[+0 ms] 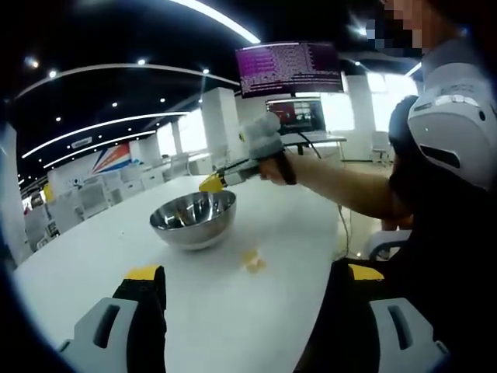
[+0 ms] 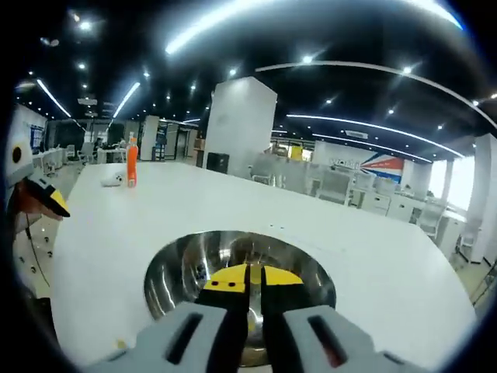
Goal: Pick up the QQ candy scattered on the table and place it into the stainless steel bowl on the table
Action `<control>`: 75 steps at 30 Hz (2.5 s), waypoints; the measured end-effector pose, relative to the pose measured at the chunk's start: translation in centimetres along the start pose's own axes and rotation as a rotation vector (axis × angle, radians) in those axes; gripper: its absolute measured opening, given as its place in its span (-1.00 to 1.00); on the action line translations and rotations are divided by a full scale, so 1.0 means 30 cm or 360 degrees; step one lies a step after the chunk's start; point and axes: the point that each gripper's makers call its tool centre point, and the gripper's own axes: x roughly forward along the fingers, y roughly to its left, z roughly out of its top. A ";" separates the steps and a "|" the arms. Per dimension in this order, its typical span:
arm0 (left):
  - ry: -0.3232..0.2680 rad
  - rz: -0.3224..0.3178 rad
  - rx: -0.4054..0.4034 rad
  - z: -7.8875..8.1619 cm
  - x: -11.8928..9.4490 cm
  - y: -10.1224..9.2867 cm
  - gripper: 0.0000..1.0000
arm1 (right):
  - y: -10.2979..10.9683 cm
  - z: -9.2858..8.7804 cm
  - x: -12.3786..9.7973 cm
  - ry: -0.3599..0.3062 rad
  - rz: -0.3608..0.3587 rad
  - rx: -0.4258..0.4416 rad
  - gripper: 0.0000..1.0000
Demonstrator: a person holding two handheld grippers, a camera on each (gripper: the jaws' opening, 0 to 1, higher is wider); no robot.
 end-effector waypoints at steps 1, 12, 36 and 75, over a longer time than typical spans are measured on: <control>0.0002 0.0001 -0.0002 -0.002 0.000 0.001 0.90 | 0.002 -0.010 0.004 0.0012 0.0001 -0.0012 -0.90; -0.0015 0.0003 -0.0014 0.002 -0.001 0.002 0.90 | 0.014 -0.002 0.000 -0.0028 0.0009 0.0009 -0.87; -0.0011 0.0010 0.0003 0.006 -0.014 -0.006 0.90 | 0.017 -0.005 -0.016 -0.0047 0.0014 -0.0072 -0.36; -0.0007 0.0017 0.0024 0.020 -0.021 -0.016 0.89 | 0.304 0.493 -0.475 -0.0615 0.0207 -0.0397 -0.47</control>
